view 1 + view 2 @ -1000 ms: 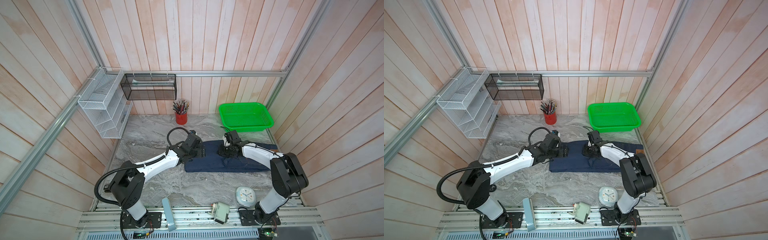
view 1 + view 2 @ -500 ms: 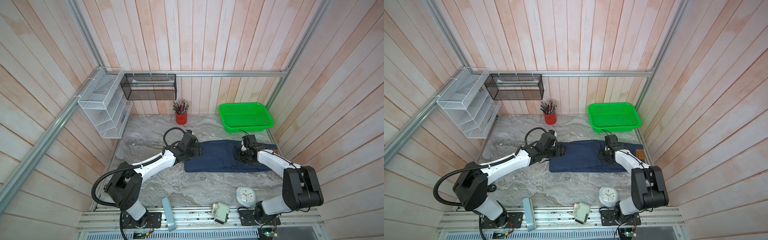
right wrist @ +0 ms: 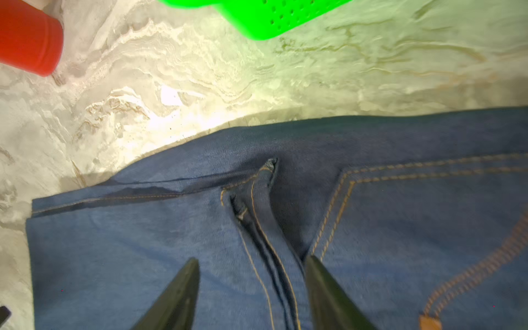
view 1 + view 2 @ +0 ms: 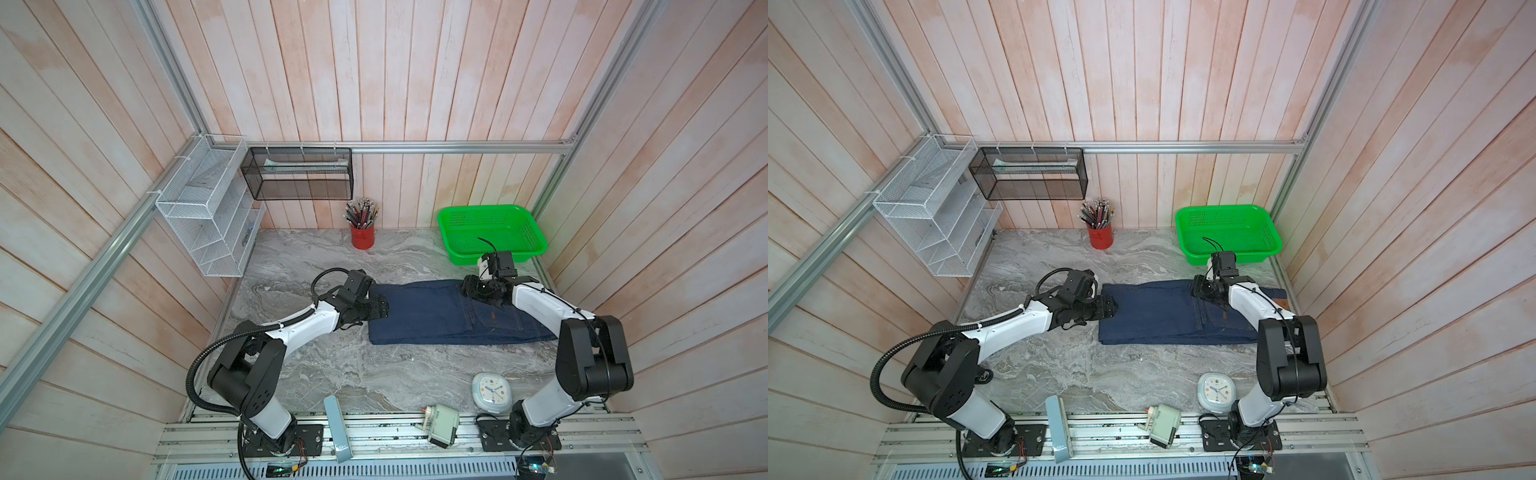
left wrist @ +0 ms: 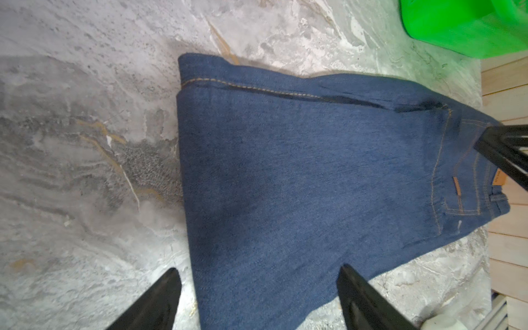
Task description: Fold and stack the trousers
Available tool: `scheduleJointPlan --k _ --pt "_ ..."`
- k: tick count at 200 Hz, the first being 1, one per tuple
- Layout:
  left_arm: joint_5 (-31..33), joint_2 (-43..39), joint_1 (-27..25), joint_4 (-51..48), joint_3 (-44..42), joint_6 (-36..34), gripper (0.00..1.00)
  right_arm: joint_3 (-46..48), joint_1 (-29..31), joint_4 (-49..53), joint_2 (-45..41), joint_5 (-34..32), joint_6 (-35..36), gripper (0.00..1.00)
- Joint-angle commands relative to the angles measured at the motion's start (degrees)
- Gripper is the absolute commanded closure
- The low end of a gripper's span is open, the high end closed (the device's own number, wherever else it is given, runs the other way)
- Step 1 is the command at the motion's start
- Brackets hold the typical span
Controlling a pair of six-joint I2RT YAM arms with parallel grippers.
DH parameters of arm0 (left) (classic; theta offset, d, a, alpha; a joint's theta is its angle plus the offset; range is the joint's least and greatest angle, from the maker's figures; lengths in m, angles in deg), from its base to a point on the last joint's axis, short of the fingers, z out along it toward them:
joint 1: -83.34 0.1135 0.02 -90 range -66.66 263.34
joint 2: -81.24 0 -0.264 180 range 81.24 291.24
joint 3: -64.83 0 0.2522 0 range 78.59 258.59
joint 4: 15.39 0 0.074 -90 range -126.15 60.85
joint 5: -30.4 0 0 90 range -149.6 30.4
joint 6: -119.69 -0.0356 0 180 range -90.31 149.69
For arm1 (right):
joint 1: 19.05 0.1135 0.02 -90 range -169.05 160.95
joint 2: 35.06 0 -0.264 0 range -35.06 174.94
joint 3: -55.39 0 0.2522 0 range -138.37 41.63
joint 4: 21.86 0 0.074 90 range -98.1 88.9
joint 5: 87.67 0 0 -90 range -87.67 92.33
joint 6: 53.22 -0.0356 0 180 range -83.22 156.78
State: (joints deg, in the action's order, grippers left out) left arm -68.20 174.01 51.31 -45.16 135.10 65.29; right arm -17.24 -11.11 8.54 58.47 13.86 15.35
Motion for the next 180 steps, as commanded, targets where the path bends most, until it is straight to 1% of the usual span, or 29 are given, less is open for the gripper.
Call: scheduleJointPlan --k 1,41,63,79,91,103,115,129,149,164,173,180 --pt "-3.29 -2.02 1.15 1.79 -0.87 -0.68 0.12 -1.57 -0.21 -3.07 1.95 3.14 3.09 0.33" --pt "-3.87 -2.81 2.31 1.84 -1.75 -1.05 0.12 -3.35 -0.24 -4.38 6.09 5.04 3.79 0.33" --pt "-3.95 -3.12 2.49 1.89 -2.18 -1.14 0.12 -4.65 -0.28 -4.2 7.83 3.2 4.19 0.38" --pt "-3.95 -3.5 2.67 2.08 -2.62 -1.12 0.12 -5.69 -0.3 -3.58 8.79 2.19 4.64 0.45" --pt "-3.99 -3.76 2.85 2.25 -2.96 -1.06 0.12 -6.47 -0.23 -2.48 9.21 1.56 4.77 0.55" --pt "-4.05 -3.91 3.07 2.29 -3.23 -1.14 0.12 -6.53 -0.32 -2.14 8.75 0.78 4.94 0.68" --pt "-4.1 -4.06 3.35 2.25 -3.46 -1.14 0.12 -5.87 -0.3 -2.21 7.64 -1.06 4.97 0.84" --pt "-4.17 -4.17 3.71 2.28 -3.85 -1.32 0.12 -5.0 -0.6 -2.09 6.46 -3.15 5.07 0.95" --pt "-4.36 -4.26 4.39 2.25 -4.34 -1.58 0.12 -3.19 -1.86 -2.71 4.78 -5.61 4.46 0.99" --pt "-4.92 -4.09 4.61 2.51 -4.44 -2.17 0.12 -1.81 -3.09 -3.74 4.16 -5.67 3.79 0.99" --pt "-5.17 -3.8 4.67 2.56 -4.35 -2.57 0.12 -1.75 -3.37 -3.83 4.33 -5.37 3.76 0.97" --pt "-5.37 -3.29 4.68 2.68 -4.22 -2.86 0.11 -2.0 -3.35 -3.61 4.62 -5.16 3.78 0.91"
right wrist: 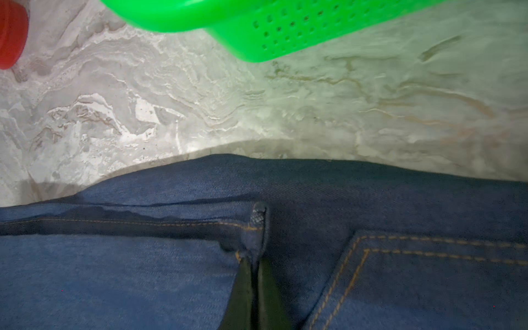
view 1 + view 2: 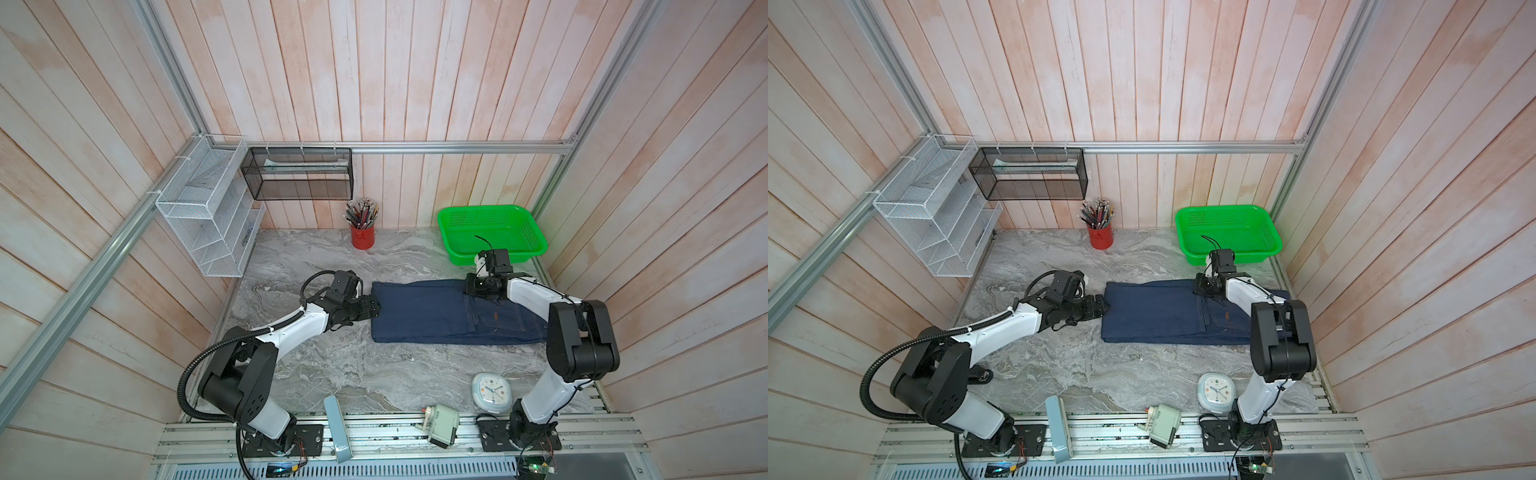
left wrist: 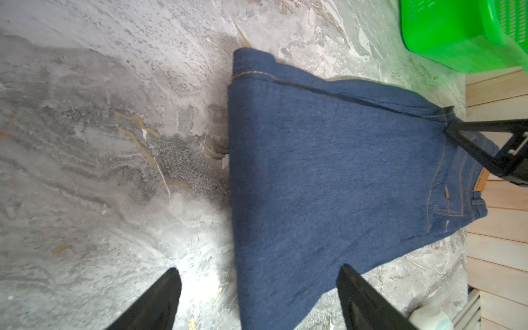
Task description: Fold and stack the trousers
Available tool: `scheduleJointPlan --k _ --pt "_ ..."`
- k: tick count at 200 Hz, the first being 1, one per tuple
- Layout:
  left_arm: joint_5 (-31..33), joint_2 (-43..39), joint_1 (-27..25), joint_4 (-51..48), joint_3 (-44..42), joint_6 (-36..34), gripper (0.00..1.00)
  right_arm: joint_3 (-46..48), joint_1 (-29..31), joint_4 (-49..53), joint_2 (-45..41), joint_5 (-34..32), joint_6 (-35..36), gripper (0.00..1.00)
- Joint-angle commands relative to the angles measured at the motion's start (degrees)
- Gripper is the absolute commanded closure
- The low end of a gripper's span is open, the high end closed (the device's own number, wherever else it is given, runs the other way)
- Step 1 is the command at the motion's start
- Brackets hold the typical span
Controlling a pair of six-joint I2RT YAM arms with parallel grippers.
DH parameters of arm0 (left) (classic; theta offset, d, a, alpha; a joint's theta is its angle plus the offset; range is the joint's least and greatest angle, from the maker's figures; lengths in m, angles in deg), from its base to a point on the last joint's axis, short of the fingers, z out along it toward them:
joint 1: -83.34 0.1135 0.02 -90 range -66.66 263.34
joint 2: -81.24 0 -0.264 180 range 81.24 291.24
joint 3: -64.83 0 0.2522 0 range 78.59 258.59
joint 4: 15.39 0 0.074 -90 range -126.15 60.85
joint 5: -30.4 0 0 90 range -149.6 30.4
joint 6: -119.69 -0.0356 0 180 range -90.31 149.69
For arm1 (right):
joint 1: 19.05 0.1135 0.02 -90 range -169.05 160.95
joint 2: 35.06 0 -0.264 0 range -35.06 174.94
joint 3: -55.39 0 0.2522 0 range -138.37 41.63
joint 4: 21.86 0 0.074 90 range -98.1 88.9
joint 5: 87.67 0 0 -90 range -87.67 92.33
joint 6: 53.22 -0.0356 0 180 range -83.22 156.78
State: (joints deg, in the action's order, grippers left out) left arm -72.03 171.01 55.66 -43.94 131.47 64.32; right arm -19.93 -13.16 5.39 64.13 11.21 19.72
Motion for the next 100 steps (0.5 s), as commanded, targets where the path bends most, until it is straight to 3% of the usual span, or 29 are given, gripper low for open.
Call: scheduleJointPlan --k 1,29,43,100 --pt "-1.59 -0.21 0.34 1.44 -0.55 -1.92 0.11 0.63 -1.31 -0.39 -0.94 -2.45 -0.6 0.89" --pt "-4.05 3.83 0.78 3.34 0.76 -2.88 0.11 -0.57 -0.59 0.26 -1.03 -1.95 -0.49 0.43" --pt "-5.82 6.59 0.88 4.16 2.0 -3.27 0.11 -0.75 -0.22 0.54 -2.01 -1.96 -0.47 0.33" --pt "-12.36 15.75 0.88 7.19 6.41 -4.36 0.19 -0.34 0.52 2.41 -7.76 -1.68 -0.78 0.32"
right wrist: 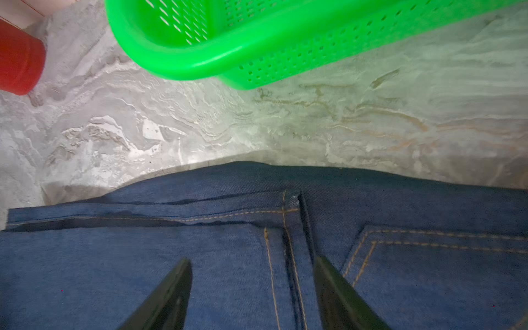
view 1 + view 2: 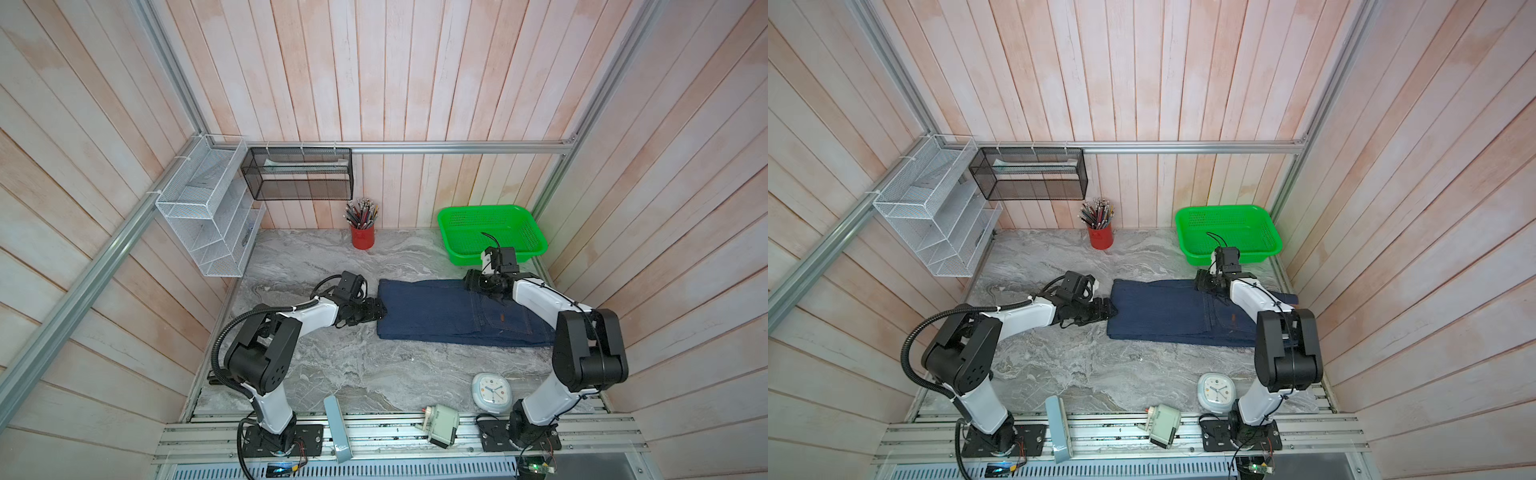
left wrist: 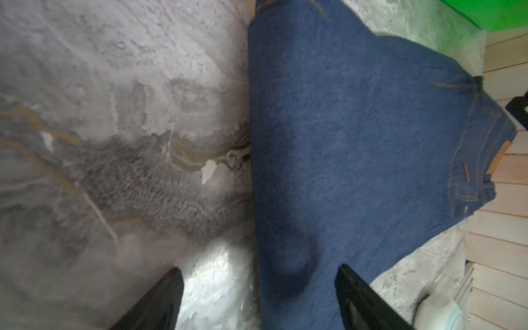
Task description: Fold and stack the trousers
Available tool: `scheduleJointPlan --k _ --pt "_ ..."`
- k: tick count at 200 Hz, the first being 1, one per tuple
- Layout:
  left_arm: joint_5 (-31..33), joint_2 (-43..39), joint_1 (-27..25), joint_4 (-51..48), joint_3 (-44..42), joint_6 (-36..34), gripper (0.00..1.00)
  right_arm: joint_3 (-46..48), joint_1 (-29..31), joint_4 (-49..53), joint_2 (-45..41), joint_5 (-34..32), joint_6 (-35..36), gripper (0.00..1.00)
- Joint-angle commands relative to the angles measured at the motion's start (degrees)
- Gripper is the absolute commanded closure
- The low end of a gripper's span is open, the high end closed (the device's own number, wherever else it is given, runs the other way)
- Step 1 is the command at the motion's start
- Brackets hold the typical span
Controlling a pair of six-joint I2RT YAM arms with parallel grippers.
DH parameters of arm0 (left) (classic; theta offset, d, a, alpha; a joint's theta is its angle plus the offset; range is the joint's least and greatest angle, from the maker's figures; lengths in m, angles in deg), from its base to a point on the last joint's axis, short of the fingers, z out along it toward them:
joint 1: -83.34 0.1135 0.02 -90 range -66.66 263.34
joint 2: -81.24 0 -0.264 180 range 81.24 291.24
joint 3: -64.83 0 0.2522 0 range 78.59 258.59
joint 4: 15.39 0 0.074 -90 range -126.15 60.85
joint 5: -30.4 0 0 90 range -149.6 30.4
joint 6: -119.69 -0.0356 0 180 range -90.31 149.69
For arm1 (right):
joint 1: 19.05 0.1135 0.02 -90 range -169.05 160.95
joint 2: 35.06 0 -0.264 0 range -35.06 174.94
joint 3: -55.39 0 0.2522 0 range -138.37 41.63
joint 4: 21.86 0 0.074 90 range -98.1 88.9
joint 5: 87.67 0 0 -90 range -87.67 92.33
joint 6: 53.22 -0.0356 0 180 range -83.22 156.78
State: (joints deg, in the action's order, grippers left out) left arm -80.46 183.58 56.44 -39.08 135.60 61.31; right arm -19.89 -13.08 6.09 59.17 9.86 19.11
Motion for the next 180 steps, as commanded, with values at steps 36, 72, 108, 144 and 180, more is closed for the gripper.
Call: scheduleJointPlan --k 36,72,108,144,180 --pt "-9.99 7.16 0.09 5.72 4.24 -0.03 0.31 -0.1 0.53 2.24 -4.65 0.03 -0.39 0.35" --pt "-10.15 7.67 0.17 5.18 4.42 0.28 0.63 -0.03 0.53 2.92 -5.89 0.38 -0.67 0.36" --pt "-6.48 2.46 1.76 2.3 1.87 -0.72 1.0 0.58 0.53 2.95 -7.83 1.15 -1.1 0.36" --pt "2.37 -6.29 6.64 -8.88 -0.13 -5.9 1.0 3.38 0.88 1.2 -10.5 3.98 -2.4 0.38" --pt "9.71 -14.73 14.42 -21.44 0.07 -12.31 1.0 7.3 2.34 -2.03 -12.68 5.37 -4.61 0.39"
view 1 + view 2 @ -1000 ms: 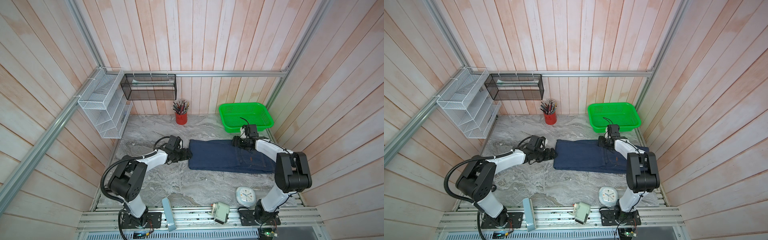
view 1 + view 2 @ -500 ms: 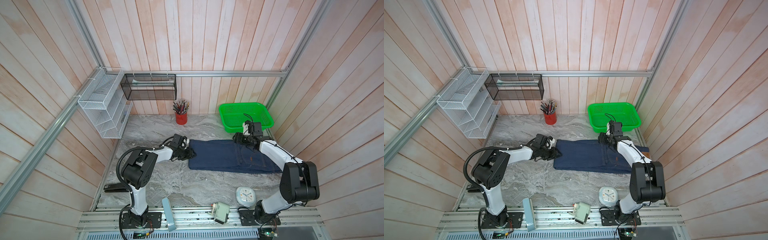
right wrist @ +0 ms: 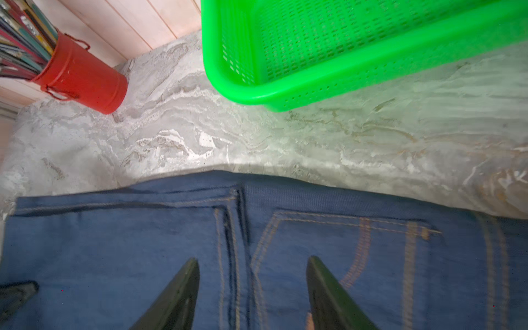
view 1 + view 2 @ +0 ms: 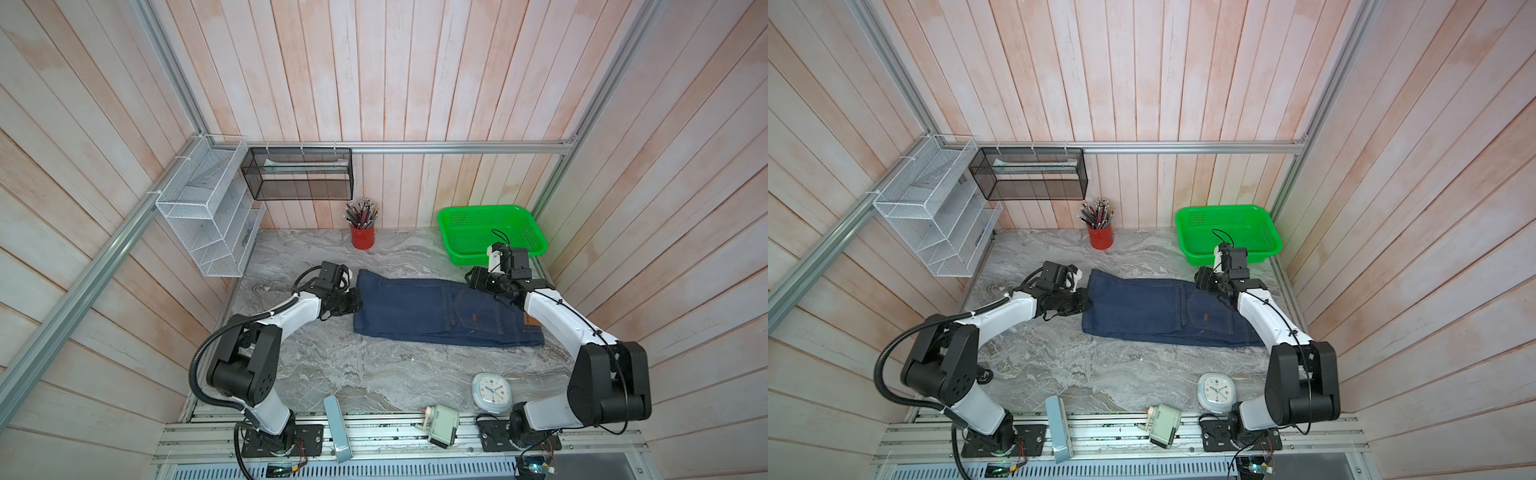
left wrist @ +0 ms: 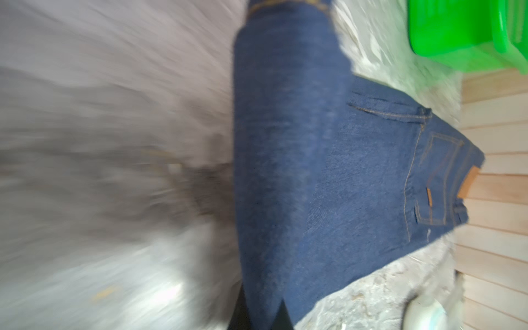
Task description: Fold and stack the trousers
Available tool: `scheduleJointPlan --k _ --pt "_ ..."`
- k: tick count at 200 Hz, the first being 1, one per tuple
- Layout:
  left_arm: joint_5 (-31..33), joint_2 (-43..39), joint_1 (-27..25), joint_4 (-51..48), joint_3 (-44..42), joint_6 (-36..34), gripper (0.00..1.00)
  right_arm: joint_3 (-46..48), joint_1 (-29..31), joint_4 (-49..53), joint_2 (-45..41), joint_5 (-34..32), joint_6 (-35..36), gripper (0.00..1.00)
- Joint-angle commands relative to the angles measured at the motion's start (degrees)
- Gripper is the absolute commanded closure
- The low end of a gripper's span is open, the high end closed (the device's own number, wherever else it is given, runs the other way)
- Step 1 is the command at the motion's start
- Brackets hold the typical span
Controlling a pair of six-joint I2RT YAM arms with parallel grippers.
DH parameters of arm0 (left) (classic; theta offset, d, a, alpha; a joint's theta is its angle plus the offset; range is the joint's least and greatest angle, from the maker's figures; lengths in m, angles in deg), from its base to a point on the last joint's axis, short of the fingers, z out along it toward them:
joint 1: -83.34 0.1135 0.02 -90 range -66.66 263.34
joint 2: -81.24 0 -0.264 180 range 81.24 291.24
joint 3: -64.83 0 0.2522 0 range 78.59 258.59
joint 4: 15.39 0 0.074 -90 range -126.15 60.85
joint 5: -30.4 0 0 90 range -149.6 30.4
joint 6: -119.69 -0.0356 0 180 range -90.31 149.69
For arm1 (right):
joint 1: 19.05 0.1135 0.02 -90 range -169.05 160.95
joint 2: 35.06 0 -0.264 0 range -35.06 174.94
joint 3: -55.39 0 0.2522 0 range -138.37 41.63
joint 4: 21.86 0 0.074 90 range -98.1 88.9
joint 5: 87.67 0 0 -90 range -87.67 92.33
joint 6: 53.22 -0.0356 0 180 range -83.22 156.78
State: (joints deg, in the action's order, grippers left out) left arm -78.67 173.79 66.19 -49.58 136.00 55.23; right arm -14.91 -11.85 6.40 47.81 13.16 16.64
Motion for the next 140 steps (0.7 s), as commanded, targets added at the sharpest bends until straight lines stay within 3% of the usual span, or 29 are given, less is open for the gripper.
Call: scheduleJointPlan --k 1,46,93,140 --pt "8.13 -5.19 4.98 -11.26 -0.3 -6.4 1.0 2.36 1.22 -2.36 -1.31 2.08 -2.25 0.39" --pt "17.23 -12.71 15.78 -21.59 1.87 -14.11 1.0 5.36 2.64 -3.82 -1.78 3.07 -4.87 0.4" --pt "22.52 -13.92 23.63 -26.71 5.88 -19.81 1.0 7.54 2.64 -5.55 -1.72 5.37 -4.15 0.4" --pt "15.05 -14.02 23.61 -26.68 8.85 -19.72 1.0 9.83 2.21 -9.86 1.9 10.73 -4.03 0.38"
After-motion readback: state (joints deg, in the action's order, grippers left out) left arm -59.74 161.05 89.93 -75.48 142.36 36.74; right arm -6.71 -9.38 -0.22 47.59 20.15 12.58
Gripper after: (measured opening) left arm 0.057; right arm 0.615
